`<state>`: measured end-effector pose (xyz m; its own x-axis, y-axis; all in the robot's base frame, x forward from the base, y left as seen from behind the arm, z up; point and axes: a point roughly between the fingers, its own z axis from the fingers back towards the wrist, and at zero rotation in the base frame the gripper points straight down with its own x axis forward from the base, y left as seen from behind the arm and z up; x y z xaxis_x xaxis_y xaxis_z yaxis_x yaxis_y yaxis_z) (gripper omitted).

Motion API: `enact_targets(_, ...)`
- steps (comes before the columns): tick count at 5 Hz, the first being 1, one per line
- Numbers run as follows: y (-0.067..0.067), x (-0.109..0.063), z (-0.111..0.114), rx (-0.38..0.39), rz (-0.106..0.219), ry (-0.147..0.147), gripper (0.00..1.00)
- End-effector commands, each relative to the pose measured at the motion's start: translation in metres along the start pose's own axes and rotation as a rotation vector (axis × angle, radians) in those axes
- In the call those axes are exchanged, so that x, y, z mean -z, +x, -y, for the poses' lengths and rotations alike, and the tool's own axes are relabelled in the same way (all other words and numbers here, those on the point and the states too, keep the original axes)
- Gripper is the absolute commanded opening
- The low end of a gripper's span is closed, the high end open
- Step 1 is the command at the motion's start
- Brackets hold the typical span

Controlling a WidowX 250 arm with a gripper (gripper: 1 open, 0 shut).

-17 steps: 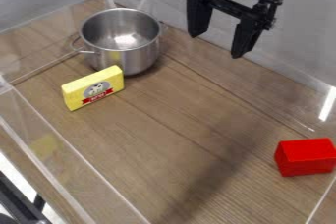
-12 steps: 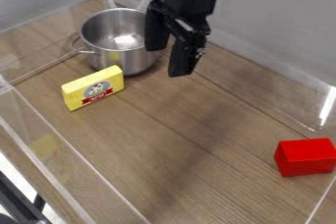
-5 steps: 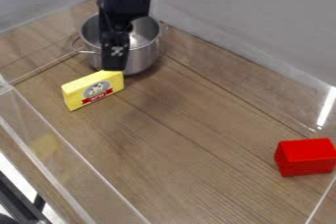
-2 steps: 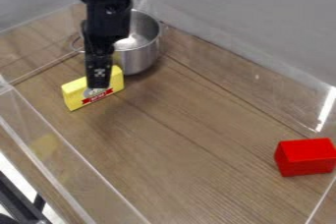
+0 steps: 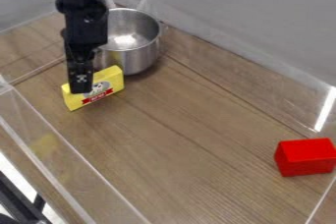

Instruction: Put butter into the silver pot

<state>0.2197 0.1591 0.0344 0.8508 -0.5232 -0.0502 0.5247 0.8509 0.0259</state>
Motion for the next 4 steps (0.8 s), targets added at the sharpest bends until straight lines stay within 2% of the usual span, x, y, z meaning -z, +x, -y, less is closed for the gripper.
enact_targets(1, 0.005, -0.007, -0.003, -0.047, 0.032, 0.042, 1.0)
enact_targets(2, 0.014, -0.006, 0.007, -0.072, 0.053, 0.042, 1.0)
enact_targets(3, 0.006, -0.007, 0.004, -0.134, 0.073, 0.048, 1.0)
enact_targets(4, 0.005, 0.0, 0.011, -0.15, 0.072, 0.043, 0.0)
